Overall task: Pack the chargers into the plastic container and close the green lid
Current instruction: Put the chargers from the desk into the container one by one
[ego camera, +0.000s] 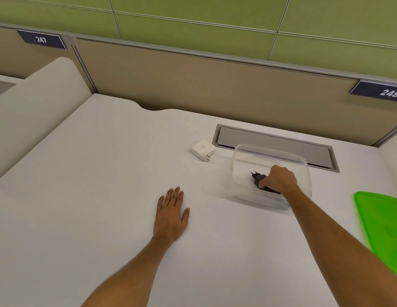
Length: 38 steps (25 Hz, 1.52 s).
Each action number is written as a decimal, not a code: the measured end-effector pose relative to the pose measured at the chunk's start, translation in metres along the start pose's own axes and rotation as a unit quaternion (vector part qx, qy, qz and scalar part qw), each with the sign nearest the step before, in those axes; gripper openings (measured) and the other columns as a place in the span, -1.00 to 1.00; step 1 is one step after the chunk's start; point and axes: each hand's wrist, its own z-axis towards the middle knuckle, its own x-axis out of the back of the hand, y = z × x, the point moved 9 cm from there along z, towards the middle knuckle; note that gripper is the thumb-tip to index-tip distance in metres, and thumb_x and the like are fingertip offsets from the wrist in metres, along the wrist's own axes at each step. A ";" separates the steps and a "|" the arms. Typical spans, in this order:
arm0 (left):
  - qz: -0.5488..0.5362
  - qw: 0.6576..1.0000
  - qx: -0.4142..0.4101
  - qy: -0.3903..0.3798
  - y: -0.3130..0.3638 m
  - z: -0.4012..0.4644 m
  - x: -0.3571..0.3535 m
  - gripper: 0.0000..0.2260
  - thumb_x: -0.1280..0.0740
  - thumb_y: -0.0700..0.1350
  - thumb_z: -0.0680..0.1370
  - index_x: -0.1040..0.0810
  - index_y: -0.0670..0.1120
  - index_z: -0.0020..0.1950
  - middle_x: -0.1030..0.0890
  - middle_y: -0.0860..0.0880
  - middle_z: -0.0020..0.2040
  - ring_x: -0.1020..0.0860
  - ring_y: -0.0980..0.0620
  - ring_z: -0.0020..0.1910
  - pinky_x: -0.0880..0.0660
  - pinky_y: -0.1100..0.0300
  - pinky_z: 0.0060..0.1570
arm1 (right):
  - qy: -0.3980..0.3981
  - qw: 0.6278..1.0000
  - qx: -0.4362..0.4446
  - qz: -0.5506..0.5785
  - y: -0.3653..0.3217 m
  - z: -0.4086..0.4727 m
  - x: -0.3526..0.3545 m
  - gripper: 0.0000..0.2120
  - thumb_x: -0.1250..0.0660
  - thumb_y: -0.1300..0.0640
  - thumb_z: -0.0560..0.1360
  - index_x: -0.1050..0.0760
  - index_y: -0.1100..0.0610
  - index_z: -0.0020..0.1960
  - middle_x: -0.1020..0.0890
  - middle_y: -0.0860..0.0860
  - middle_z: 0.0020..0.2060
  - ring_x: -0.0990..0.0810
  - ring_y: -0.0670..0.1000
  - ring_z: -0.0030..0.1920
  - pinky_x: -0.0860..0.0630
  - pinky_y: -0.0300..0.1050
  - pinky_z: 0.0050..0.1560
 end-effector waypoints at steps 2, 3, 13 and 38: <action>0.003 1.000 0.000 -0.001 0.000 0.000 -0.001 -0.45 0.03 0.12 0.56 -0.09 -0.05 0.52 -0.08 0.00 0.56 0.02 0.03 0.53 0.11 0.02 0.49 | -0.010 1.000 0.001 -0.006 0.001 0.000 -0.005 -0.59 -0.52 -0.05 0.25 -0.40 0.14 -0.13 -0.51 0.03 -0.30 -0.53 0.10 -0.21 -0.32 -0.17 -0.39; 0.003 1.000 -0.001 -0.001 0.000 0.000 -0.001 -0.45 0.02 0.12 0.56 -0.09 -0.05 0.52 -0.08 0.00 0.56 0.02 0.03 0.53 0.11 0.02 0.49 | -0.012 1.000 0.001 -0.005 0.001 0.001 -0.006 -0.59 -0.52 -0.05 0.25 -0.39 0.14 -0.14 -0.51 0.03 -0.30 -0.52 0.10 -0.22 -0.32 -0.17 -0.40; -0.002 1.000 -0.001 0.002 0.001 0.000 0.000 -0.45 0.03 0.13 0.56 -0.10 -0.06 0.52 -0.10 -0.01 0.55 0.00 0.02 0.53 0.10 0.02 0.49 | 0.038 0.999 -0.015 -0.003 0.004 0.007 0.013 -0.59 -0.50 -0.15 0.28 -0.46 0.15 -0.16 -0.55 0.04 -0.31 -0.53 0.08 -0.29 -0.39 -0.16 -0.33; 0.016 1.000 0.009 -0.025 -0.001 0.000 -0.002 -0.43 0.12 0.16 0.56 0.01 -0.05 0.53 -0.02 -0.01 0.57 0.08 0.02 0.53 0.12 0.00 0.50 | 0.112 0.965 0.219 -0.089 -0.209 0.016 -0.006 -0.62 -0.36 -0.03 0.43 -0.51 0.13 0.18 -0.63 0.09 0.01 -0.60 0.12 -0.03 -0.49 -0.08 -0.16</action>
